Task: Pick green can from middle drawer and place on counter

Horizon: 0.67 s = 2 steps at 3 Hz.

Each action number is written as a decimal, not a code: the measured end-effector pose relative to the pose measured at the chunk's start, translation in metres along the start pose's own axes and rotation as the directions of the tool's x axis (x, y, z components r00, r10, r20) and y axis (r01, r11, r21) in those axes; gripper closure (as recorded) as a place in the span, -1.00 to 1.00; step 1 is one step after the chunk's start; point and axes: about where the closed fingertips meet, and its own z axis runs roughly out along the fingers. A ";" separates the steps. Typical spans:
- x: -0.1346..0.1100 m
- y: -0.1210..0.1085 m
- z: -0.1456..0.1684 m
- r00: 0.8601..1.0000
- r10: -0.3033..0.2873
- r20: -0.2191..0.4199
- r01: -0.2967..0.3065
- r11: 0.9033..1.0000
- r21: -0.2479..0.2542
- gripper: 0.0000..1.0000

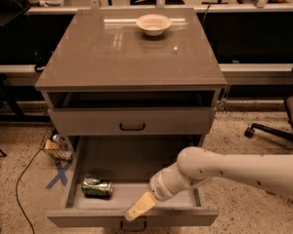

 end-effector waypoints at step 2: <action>-0.006 -0.015 0.006 0.999 0.011 0.045 -0.013 0.999 0.045 -1.00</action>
Offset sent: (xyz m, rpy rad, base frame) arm 0.0124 0.0019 -0.0108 0.0073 -0.0298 -0.0505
